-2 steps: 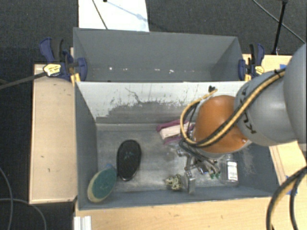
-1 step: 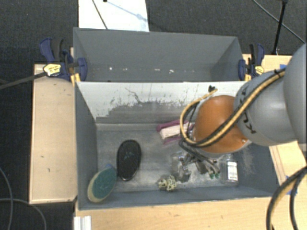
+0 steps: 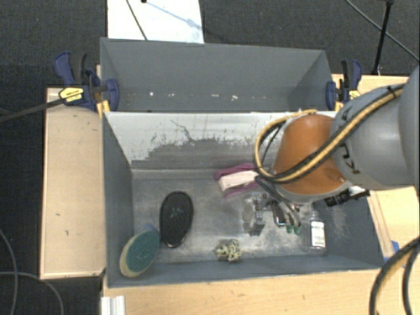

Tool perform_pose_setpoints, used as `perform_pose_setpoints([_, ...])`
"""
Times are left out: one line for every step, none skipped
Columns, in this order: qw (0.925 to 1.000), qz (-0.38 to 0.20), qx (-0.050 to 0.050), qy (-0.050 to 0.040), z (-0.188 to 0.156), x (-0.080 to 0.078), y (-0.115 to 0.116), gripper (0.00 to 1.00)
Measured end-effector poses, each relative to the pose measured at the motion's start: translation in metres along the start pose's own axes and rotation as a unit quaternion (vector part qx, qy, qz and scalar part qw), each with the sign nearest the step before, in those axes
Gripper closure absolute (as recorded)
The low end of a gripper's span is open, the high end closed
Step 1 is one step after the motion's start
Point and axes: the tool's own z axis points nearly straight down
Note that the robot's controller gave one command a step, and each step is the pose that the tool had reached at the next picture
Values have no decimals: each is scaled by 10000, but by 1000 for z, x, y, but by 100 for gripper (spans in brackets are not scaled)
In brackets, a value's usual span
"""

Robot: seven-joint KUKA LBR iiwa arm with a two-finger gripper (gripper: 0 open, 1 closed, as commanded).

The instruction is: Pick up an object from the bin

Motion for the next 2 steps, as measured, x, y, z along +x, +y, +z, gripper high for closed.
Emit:
perform_pose_setpoints([10000, -7, 0, 8, 1, 1, 0, 0])
perform_pose_setpoints([9995, -319, 11, -8, -7, -37, -53, 0])
